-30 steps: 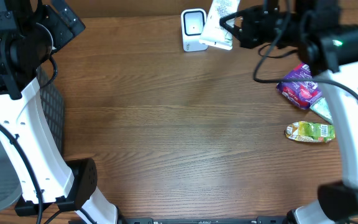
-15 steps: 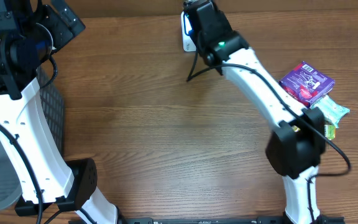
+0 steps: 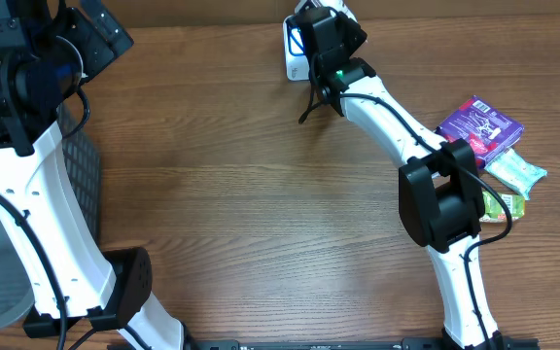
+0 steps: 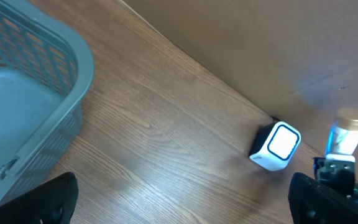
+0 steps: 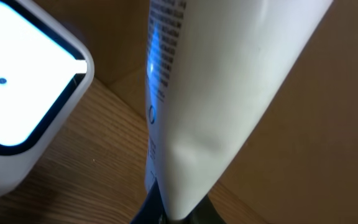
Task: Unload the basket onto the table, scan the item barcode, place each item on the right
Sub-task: 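Hold the Pantene tube in front of the white scanner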
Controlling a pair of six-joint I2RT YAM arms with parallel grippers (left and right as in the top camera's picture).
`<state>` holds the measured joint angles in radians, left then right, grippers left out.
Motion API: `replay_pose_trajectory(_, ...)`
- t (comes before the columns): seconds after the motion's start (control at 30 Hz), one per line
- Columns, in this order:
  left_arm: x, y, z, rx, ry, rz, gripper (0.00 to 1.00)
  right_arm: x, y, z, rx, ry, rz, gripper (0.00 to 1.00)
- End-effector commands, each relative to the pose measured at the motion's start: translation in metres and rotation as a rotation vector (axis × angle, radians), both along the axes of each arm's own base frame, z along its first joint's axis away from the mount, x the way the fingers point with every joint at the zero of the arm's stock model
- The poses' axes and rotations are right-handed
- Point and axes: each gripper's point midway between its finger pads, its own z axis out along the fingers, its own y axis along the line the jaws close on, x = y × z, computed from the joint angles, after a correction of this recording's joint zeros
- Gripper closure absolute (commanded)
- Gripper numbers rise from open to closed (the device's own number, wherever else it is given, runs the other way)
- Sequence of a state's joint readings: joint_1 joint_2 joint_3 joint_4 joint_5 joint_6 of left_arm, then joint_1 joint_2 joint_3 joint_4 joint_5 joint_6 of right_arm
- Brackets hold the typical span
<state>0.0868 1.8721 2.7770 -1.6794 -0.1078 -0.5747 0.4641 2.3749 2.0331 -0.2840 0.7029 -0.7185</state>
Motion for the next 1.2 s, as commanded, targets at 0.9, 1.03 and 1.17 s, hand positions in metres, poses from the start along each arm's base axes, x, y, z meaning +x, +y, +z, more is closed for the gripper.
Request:
replay_pose_trajectory(0.9,-0.001,-0.001,0.001,-0.007,-0.005,0.002,0.00,-0.031,0.000,-0.038,-0.064,0.189,-0.020,0.96)
replay_pose_trajectory(1.03,-0.001,-0.001,0.001,-0.007,-0.005,0.002,0.01,-0.037,0.009,-0.039,-0.078,0.195,-0.007,0.96)
replay_pose_trajectory(1.17,-0.001,-0.001,0.001,-0.007,-0.005,0.002,0.00,-0.044,0.023,-0.040,-0.088,0.204,0.017,0.96)
